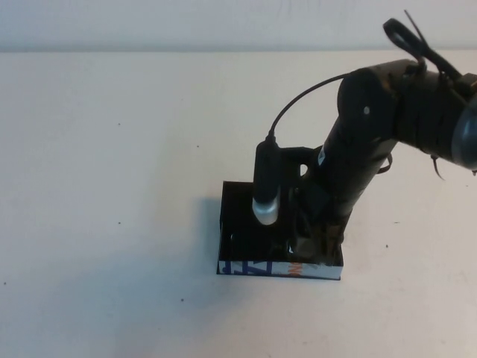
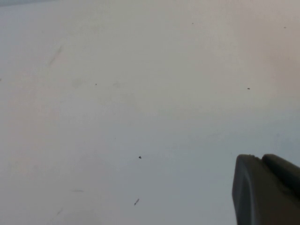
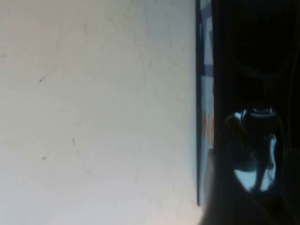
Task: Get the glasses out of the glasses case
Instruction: Pick up the glasses from the glasses case
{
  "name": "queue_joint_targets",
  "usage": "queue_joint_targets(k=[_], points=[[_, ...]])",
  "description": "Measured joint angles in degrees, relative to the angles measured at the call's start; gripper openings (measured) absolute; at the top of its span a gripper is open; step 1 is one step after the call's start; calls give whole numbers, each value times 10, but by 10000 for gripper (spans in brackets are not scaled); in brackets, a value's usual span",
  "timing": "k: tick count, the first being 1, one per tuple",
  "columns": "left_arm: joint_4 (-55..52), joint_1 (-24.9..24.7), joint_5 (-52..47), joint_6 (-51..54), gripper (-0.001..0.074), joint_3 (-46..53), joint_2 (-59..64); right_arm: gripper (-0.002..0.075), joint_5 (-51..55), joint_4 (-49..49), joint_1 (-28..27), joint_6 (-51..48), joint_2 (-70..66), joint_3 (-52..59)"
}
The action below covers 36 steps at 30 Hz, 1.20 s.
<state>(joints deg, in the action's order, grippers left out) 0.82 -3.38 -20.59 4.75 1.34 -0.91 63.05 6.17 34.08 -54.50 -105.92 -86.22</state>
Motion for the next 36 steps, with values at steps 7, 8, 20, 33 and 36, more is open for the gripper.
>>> queue_joint_targets(k=[7, 8, 20, 33, 36], points=[[0, 0, 0, 0, -4, 0, 0, 342, -78, 0, 6, 35, -26, -1], [0, 0, 0, 0, -4, 0, 0, 344, -85, 0, 6, 39, -29, -1], [0, 0, 0, 0, -4, 0, 0, 349, -110, 3, 6, 43, -61, -1], [0, 0, 0, 0, -4, 0, 0, 261, -138, 6, 6, 43, -98, -1], [0, 0, 0, 0, -6, 0, 0, 168, -131, 7, 6, 43, -98, -6]])
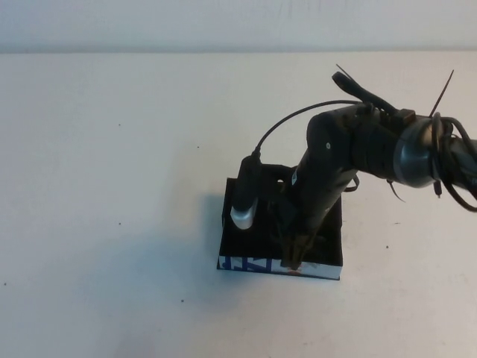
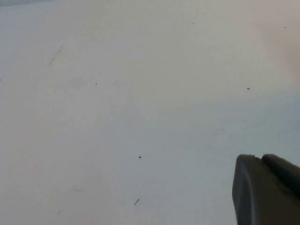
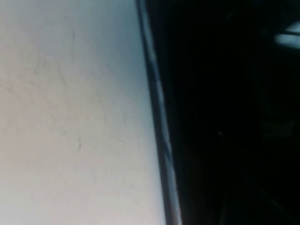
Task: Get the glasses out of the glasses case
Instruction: Pick up the glasses from the glasses case, then place the glasses on the table
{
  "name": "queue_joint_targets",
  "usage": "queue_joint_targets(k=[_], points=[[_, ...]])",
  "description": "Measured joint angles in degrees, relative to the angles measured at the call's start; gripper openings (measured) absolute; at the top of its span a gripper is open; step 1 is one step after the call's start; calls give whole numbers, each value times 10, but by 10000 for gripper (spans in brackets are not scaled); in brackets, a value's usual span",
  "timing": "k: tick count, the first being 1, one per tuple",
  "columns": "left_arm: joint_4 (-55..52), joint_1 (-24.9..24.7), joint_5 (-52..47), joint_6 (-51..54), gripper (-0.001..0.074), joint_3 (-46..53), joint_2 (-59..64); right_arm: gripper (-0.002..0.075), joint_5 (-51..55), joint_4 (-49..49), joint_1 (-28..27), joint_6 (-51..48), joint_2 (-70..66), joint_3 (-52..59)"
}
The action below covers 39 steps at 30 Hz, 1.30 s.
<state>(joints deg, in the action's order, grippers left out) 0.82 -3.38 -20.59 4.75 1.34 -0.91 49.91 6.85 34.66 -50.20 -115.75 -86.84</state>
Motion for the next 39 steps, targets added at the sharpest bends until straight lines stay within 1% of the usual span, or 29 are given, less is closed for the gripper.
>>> queue_joint_targets(k=[2, 4, 6, 9, 13, 16, 22, 25, 29, 32, 36, 39], points=[[0, 0, 0, 0, -6, 0, 0, 106, 26, -5, 0, 11, 0, -17], [0, 0, 0, 0, -6, 0, 0, 71, 58, -19, 0, 47, 3, -41], [0, 0, 0, 0, -6, 0, 0, 61, 97, -42, 0, 99, 11, -70], [0, 0, 0, 0, -6, 0, 0, 59, 151, -77, -4, 204, 33, -103], [0, 0, 0, 0, -6, 0, 0, 58, 193, -88, -38, 362, 72, -112], [0, 0, 0, 0, -6, 0, 0, 58, 197, -68, -75, 424, 110, -81], [0, 0, 0, 0, -6, 0, 0, 56, 199, -20, -150, 456, 206, 36], [0, 0, 0, 0, -6, 0, 0, 56, 157, -13, -182, 482, 247, 123], [0, 0, 0, 0, -6, 0, 0, 56, 37, -12, -215, 527, 263, 235], [0, 0, 0, 0, -6, 0, 0, 56, -48, -12, -223, 547, 256, 298], [0, 0, 0, 0, -6, 0, 0, 62, -105, -11, -223, 552, 234, 330], [0, 0, 0, 0, -6, 0, 0, 103, -126, -14, -223, 553, 219, 330]])
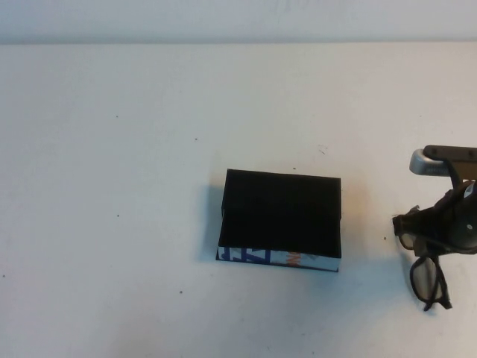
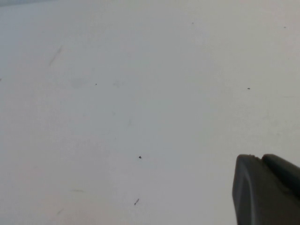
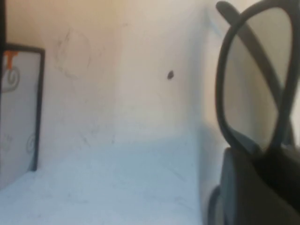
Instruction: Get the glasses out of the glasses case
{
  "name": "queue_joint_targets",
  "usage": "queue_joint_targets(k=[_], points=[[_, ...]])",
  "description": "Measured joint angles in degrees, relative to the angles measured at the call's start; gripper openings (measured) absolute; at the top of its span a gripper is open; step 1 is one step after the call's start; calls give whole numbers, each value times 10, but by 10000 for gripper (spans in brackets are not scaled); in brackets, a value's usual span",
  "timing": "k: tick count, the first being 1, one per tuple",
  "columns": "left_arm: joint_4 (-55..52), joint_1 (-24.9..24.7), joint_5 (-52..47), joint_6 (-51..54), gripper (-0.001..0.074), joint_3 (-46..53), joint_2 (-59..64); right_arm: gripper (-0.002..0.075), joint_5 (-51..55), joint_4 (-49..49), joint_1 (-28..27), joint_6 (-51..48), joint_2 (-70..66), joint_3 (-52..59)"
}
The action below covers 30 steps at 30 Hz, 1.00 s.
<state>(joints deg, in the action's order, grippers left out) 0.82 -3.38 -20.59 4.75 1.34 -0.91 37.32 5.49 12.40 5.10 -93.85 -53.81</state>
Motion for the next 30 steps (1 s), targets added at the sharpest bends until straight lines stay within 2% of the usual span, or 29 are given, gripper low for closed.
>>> queue_joint_targets(k=[5, 9, 13, 20, 25, 30], points=[[0, 0, 0, 0, -6, 0, 0, 256, -26, -3, 0, 1, -8, 0], [0, 0, 0, 0, -6, 0, 0, 291, -23, -5, 0, 1, -8, -6], [0, 0, 0, 0, -6, 0, 0, 239, -17, -7, 0, -5, 30, -10], [0, 0, 0, 0, -6, 0, 0, 19, -16, -8, 0, -43, 221, -11], [0, 0, 0, 0, -6, 0, 0, -11, -23, -3, 0, -59, 345, -1], [0, 0, 0, 0, -6, 0, 0, -16, -100, 42, 0, -86, 462, 92]])
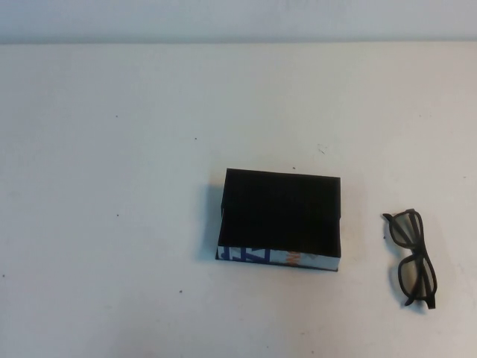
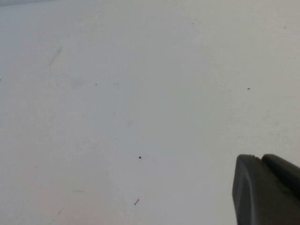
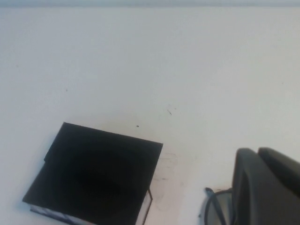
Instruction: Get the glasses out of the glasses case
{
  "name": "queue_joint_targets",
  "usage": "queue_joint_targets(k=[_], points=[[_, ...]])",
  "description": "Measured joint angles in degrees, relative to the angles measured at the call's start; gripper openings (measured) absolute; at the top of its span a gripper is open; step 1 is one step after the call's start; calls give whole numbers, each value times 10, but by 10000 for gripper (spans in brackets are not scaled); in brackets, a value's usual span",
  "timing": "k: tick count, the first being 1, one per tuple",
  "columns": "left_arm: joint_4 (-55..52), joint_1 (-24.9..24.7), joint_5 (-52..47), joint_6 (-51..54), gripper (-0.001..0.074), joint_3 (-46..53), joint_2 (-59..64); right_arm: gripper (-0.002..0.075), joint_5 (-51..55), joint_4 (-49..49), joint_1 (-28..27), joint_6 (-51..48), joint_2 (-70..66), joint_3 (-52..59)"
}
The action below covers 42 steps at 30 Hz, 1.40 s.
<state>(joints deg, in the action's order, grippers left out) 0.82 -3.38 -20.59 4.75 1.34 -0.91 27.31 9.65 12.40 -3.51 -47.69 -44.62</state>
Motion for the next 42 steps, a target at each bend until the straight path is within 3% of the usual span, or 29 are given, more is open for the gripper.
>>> queue_joint_targets(k=[6, 17, 24, 29, 42], points=[[0, 0, 0, 0, -6, 0, 0, -15, -44, 17, 0, -10, 99, 111], [0, 0, 0, 0, -6, 0, 0, -16, -43, 20, 0, -11, 109, 240], [0, 0, 0, 0, -6, 0, 0, -16, -44, 20, 0, -11, 118, 284], [0, 0, 0, 0, -6, 0, 0, -16, -41, 20, -3, -11, 198, 312], [0, 0, 0, 0, -6, 0, 0, -16, -168, -39, -6, -13, 403, 361]])
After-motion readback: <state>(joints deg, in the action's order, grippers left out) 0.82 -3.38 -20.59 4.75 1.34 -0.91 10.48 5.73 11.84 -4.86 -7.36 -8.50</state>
